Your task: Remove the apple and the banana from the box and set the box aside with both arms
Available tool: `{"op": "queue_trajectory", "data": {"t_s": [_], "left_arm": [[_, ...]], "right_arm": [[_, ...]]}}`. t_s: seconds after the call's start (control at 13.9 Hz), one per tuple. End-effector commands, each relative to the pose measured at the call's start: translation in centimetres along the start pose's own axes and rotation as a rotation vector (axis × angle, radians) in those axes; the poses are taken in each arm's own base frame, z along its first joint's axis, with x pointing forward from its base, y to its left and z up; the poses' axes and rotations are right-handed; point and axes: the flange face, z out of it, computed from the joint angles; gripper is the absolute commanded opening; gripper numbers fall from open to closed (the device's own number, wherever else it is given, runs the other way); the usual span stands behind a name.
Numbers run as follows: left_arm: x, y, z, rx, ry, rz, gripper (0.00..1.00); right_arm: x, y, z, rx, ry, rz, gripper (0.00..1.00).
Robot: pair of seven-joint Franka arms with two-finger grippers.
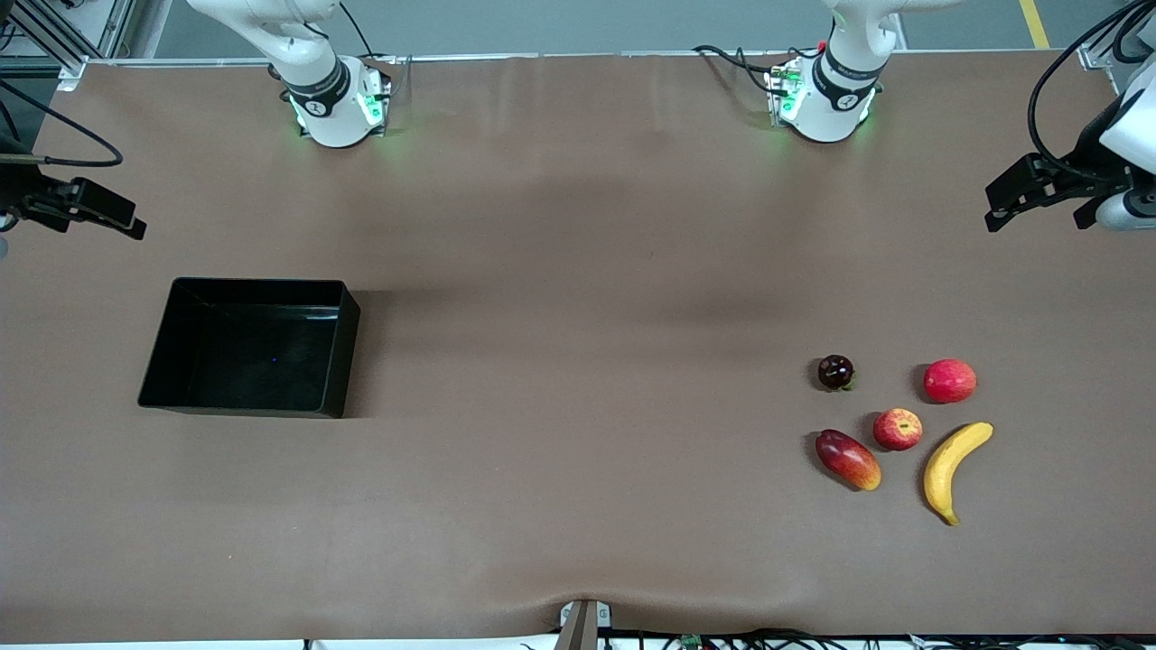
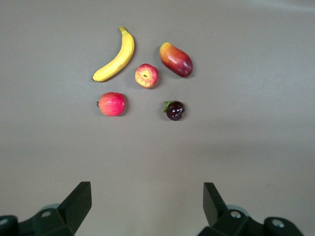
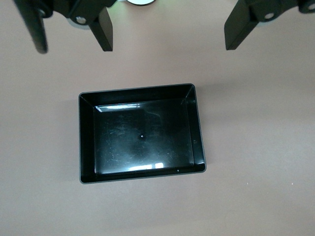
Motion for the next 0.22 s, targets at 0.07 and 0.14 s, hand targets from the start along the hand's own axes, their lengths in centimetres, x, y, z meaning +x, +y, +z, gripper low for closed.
{"op": "queue_trajectory", "data": {"t_s": [0.07, 0.14], "left_arm": [[-0.34, 0.41, -0.51, 0.004, -0.007, 0.001, 1.00], [-0.43, 0.48, -0.44, 0.005, -0.015, -0.001, 1.00]], "right_arm": [[-0.97, -0.07, -0.71, -0.029, 0.012, -0.025, 1.00], [-0.99, -0.31, -0.70, -0.029, 0.012, -0.029, 1.00]]}}
